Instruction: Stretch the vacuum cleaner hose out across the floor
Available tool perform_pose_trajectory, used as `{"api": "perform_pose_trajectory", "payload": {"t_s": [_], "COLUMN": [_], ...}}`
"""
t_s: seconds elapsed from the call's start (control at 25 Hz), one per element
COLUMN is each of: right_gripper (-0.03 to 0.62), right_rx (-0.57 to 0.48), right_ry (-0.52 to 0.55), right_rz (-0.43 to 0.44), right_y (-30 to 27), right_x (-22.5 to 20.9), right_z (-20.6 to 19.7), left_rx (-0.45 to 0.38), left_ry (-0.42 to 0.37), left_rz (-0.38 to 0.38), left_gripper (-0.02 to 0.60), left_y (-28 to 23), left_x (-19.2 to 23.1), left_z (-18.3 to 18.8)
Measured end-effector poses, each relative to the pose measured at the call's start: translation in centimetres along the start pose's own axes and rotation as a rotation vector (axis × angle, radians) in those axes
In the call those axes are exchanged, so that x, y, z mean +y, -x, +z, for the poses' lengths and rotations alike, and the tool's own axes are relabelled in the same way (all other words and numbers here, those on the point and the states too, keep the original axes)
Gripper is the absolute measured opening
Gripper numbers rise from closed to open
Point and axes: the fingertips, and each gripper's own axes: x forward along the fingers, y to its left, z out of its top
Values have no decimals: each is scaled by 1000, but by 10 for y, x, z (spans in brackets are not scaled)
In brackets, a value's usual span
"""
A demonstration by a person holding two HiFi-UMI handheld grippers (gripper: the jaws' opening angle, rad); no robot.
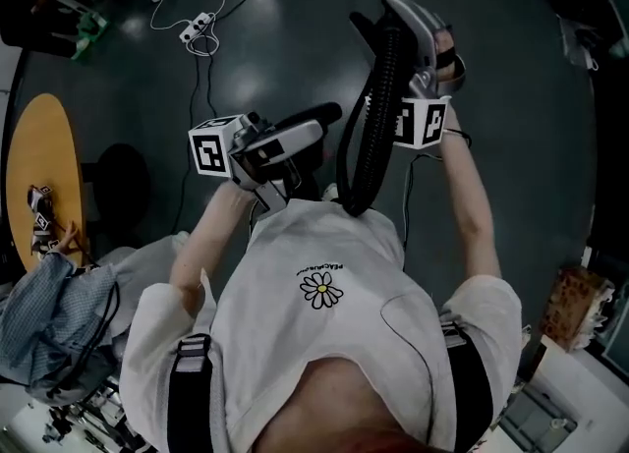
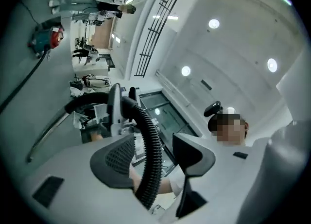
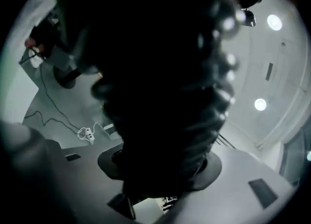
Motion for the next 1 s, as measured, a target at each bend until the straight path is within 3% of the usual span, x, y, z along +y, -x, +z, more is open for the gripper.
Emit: {"api": "perform_pose_trajectory", "payload": {"t_s": [0.08, 0.16, 0.2, 0.32, 0.48, 0.6, 0.72, 0.84, 0.92, 1.0], "right_gripper": [235, 235, 235, 235, 235, 233, 235, 235, 236, 235], "right_rx": [-12, -33, -46, -40, -26, -18, -17, 23, 71, 139], "right_ry": [75, 135, 144, 101, 81, 15, -89, -307, -620, -1053], "right_rz": [108, 220, 273, 376, 347, 315, 324, 344, 374, 399], "right_y": [9, 19, 26, 39, 44, 45, 47, 60, 71, 91], "right_x": [10, 16, 16, 12, 2, -9, -6, 3, 13, 29], "right_z": [4, 8, 10, 8, 4, 4, 6, -8, -31, -63], "left_rx": [44, 103, 143, 223, 245, 263, 200, 146, 131, 104], "left_ry": [58, 134, 131, 17, 33, 114, 216, 200, 187, 186], "left_rz": [-51, -192, -235, -289, -491, -529, -539, -520, -514, -525], "left_gripper": [230, 230, 230, 230, 230, 230, 219, 219, 219, 219], "left_y": [5, -7, -16, -41, -70, -77, -75, -65, -59, -50], "left_x": [9, 5, 5, 18, 2, -7, -13, -20, -24, -28], "left_z": [-12, -30, -42, -62, -62, -57, -55, -52, -48, -46]}}
